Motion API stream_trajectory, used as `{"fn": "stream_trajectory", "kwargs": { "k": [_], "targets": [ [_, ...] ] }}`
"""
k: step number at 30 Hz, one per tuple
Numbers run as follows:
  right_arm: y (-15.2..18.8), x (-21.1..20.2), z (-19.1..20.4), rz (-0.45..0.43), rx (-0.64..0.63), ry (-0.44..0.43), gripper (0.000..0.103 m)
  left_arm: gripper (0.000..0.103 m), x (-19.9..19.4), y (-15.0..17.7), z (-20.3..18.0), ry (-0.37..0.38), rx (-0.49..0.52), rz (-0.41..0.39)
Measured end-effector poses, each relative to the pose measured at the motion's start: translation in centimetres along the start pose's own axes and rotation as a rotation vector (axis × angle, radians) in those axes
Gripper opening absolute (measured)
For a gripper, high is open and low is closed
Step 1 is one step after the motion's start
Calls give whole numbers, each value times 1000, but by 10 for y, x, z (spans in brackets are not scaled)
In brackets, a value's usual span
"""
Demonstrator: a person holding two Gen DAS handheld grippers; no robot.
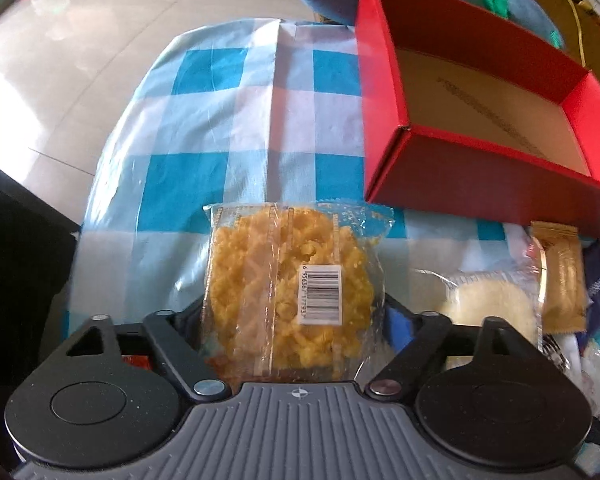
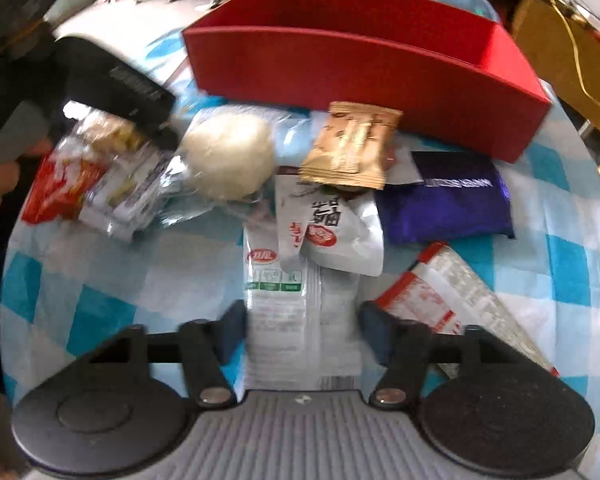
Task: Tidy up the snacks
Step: 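Close left tool on yellow crisp bag while right tool grasps white green-print sachet, then carry yellow crisp bag with left tool into red box while right carries sachet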
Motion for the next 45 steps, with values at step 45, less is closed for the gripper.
{"fn": "stream_trajectory", "kwargs": {
  "k": [45],
  "targets": [
    [34, -111, -40, -195, 418, -368, 39, 79, -86, 49, -33, 258, 48, -123]
  ]
}}
Point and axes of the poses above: each gripper's, at about its wrist camera, not at the fingertips, and x roughly the way its jaws point, z to its left, y to its underside, the point moved 3 cm from there along x, roughly the way its jaws point, and after that the axes turned 4 degrees about y, right-handed, at the moved point
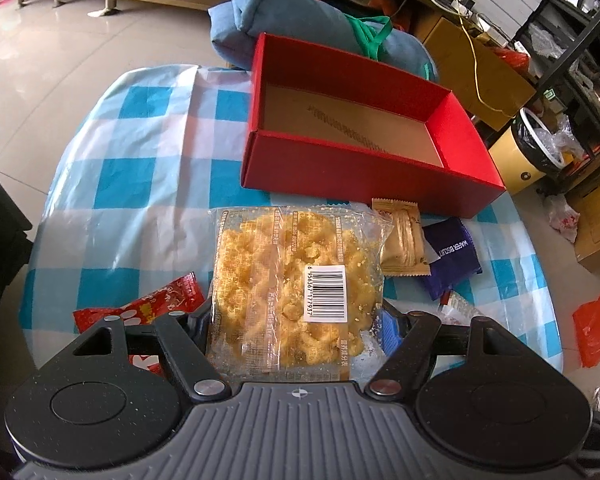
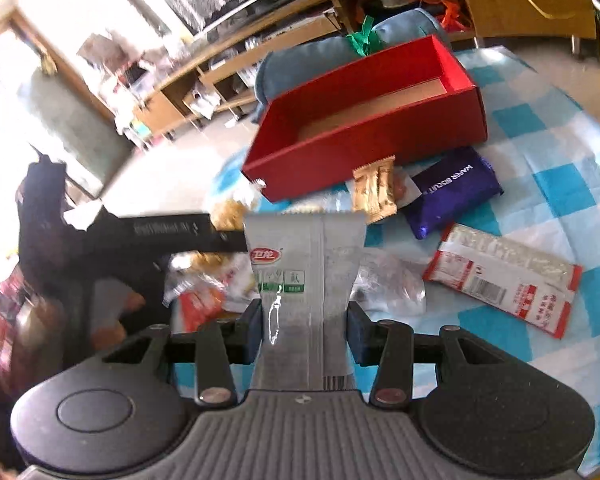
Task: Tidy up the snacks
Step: 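Carry yellow crisp bag with left tool into red box while right carries sachet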
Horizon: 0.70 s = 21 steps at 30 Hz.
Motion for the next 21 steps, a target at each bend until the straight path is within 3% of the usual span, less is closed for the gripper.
{"fn": "stream_trajectory", "kwargs": {
  "k": [7, 21],
  "targets": [
    [-10, -1, -1, -21, 20, 6, 38, 79, 0, -2, -6, 8, 8, -5],
    [-74, 3, 1, -147, -19, 64, 37, 79, 2, -34, -36, 1, 54, -84]
  ]
}}
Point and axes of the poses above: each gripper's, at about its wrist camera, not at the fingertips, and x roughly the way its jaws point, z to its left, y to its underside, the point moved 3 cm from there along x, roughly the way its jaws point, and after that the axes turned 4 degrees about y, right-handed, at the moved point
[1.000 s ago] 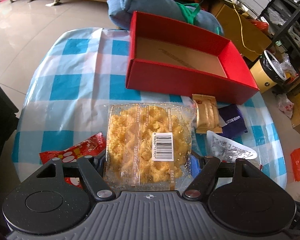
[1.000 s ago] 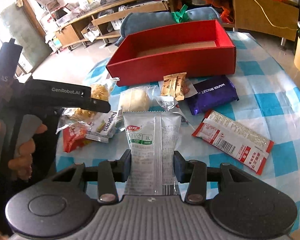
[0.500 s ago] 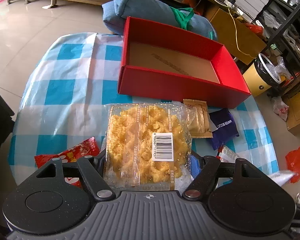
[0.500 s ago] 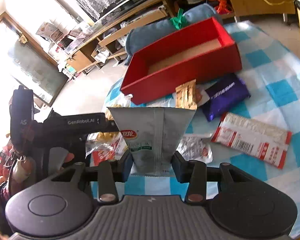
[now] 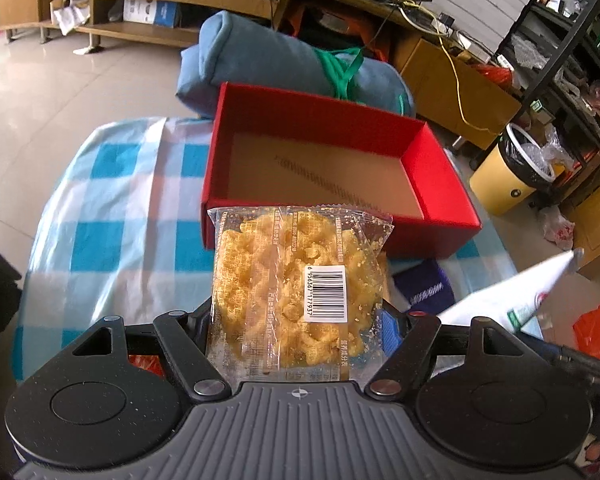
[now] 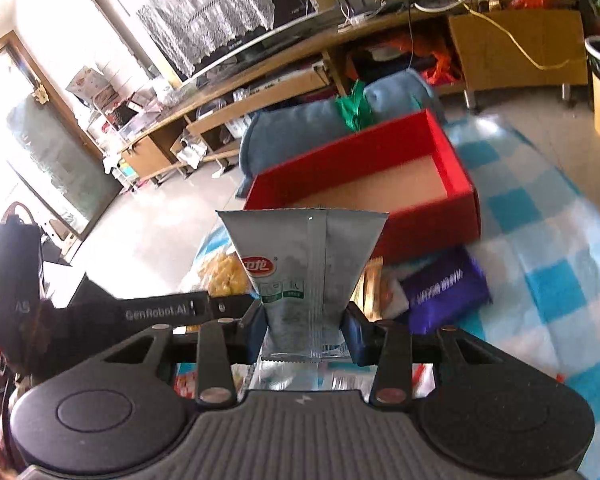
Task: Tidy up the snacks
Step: 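Carry yellow crisp bag with left tool into red box while right carries sachet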
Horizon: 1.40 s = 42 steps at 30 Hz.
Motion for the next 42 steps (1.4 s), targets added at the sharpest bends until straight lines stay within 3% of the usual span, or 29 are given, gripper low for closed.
{"fn": "stream_trajectory", "kwargs": {
  "k": [15, 25, 42],
  "targets": [
    [-71, 30, 2, -53, -25, 27, 37, 79, 23, -58, -30, -26, 59, -87],
    [-102, 63, -6, -43, -40, 62, 37, 79, 49, -83, -34, -65, 67, -98],
    [-115, 147, -34, 110, -28, 133, 37, 79, 114, -94, -18, -195, 47, -17]
  ]
}}
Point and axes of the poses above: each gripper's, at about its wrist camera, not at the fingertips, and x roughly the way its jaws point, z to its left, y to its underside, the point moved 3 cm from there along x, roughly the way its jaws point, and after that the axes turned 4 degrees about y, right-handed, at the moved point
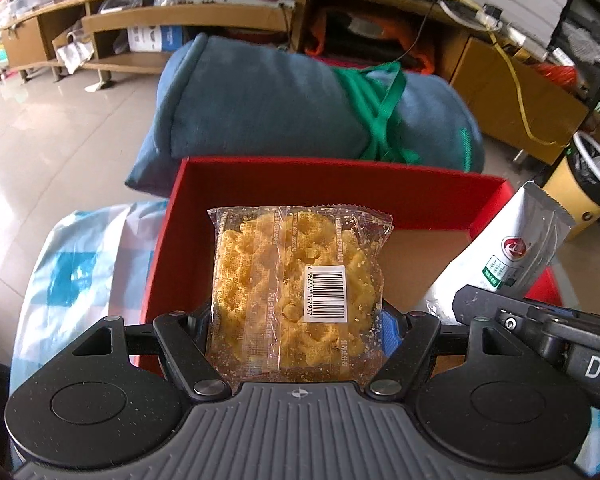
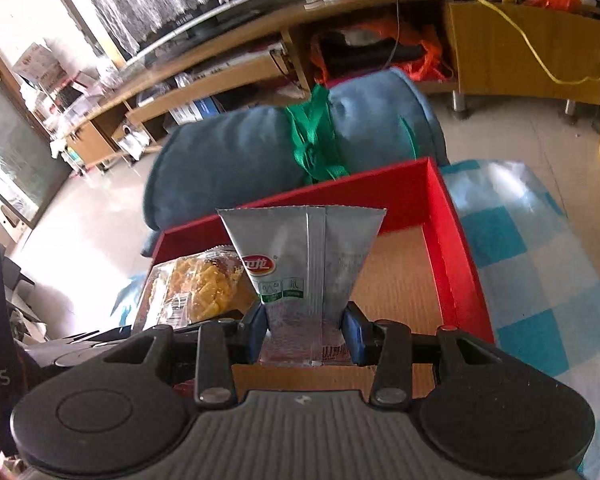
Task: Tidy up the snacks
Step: 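Carry yellow crisp bag with left tool into red box while right carries sachet, then open left tool releasing crisp bag while right tool lowers and releases sachet in box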
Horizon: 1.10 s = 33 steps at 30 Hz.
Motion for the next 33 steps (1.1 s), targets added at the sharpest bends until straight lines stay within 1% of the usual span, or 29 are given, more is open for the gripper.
{"fn": "stream_trajectory", "kwargs": {
  "k": [4, 8, 9, 11, 13, 15, 20, 24, 25, 27, 29, 33],
  "targets": [
    [-1, 11, 1, 17, -7, 5, 37, 79, 12, 2, 3, -15, -17, 27],
    [-2, 21, 2, 35, -8, 15, 36, 79, 20, 5, 4, -44, -10, 49],
    [-1, 24, 2, 45, -6, 23, 36, 79, 22, 6, 5, -50, -6, 55],
    [0, 32, -1, 66, 5, 20, 35, 79, 24, 8, 0, -79, 37, 46],
    [1, 38, 0, 80, 3, 17, 34, 78, 26, 10, -6, -76, 65, 47],
    [3, 41, 2, 81, -24, 42, 34, 79, 28, 12, -8, -78, 75, 55],
    [5, 46, 0, 104, -38, 62, 34, 80, 34, 15, -6, -71, 61, 98],
    [5, 43, 2, 91, -48, 67, 34, 85, 30, 15, -6, -95, 82, 77],
    [4, 41, 3, 84, -52, 70, 34, 91, 28, 14, -7, -109, 90, 68],
    [4, 37, 3, 70, -57, 74, 35, 95, 24, 11, -7, -148, 106, 43],
    [2, 35, 2, 66, -49, 69, 35, 95, 20, 10, -6, -157, 114, 26],
    [1, 32, 3, 54, -46, 64, 36, 96, 16, 9, -4, -157, 98, 22]
  ]
}}
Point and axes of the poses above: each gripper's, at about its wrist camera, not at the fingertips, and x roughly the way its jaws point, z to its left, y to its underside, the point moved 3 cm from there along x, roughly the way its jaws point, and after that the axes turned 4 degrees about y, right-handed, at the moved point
